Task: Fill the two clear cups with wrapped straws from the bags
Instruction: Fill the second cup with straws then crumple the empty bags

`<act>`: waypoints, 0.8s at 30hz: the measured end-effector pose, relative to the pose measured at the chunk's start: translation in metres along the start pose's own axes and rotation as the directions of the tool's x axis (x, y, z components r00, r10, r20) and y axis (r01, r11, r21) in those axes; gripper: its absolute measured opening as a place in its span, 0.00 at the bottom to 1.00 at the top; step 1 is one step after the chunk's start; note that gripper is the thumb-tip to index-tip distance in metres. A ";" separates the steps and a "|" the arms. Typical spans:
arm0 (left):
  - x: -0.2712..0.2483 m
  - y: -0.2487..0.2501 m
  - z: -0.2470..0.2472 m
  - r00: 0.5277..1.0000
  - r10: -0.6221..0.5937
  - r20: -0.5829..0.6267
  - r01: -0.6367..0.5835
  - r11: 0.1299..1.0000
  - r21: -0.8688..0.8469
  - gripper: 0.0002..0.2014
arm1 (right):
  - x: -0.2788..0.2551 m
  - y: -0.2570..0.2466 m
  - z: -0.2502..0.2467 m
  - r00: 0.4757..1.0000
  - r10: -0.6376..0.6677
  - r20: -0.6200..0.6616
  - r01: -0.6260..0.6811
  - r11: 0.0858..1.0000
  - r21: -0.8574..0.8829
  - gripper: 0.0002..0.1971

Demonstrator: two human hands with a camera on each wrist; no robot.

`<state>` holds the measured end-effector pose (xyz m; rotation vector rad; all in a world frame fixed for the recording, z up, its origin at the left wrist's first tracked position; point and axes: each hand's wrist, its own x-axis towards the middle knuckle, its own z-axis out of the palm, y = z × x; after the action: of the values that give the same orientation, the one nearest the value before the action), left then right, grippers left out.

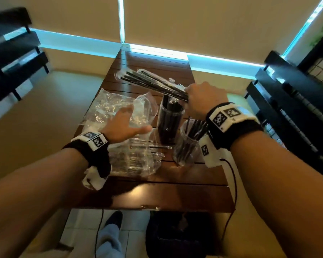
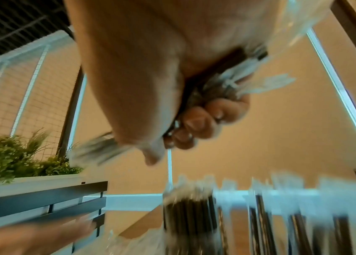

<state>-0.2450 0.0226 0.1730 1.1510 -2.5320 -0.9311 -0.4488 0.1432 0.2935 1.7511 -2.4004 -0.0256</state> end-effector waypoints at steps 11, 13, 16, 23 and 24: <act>-0.004 0.163 -0.064 0.942 -0.160 -0.296 -0.255 0.232 -0.939 0.21 | -0.005 -0.049 0.041 0.971 0.071 -0.230 0.076 0.816 0.574 0.19; -0.007 0.170 -0.073 0.907 -0.078 -0.413 -0.373 0.302 -0.877 0.21 | -0.005 -0.040 0.040 0.988 0.069 -0.141 0.016 0.847 0.531 0.23; -0.011 0.179 -0.083 0.842 0.072 -0.534 -0.526 0.325 -0.786 0.22 | -0.005 -0.028 0.041 0.993 0.113 0.032 -0.112 0.838 0.534 0.22; -0.007 0.182 -0.050 0.836 0.189 -0.515 -0.513 0.603 -0.611 0.20 | -0.006 -0.029 0.026 0.982 -0.028 0.188 -0.106 0.743 0.661 0.14; -0.006 0.180 -0.045 0.840 0.182 -0.511 -0.499 0.629 -0.596 0.20 | -0.008 -0.022 0.024 0.970 -0.077 0.230 -0.096 0.749 0.656 0.15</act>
<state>-0.3307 0.0952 0.3204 0.4919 -1.6768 -1.2369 -0.4291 0.1417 0.2665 2.1054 -2.8197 0.7615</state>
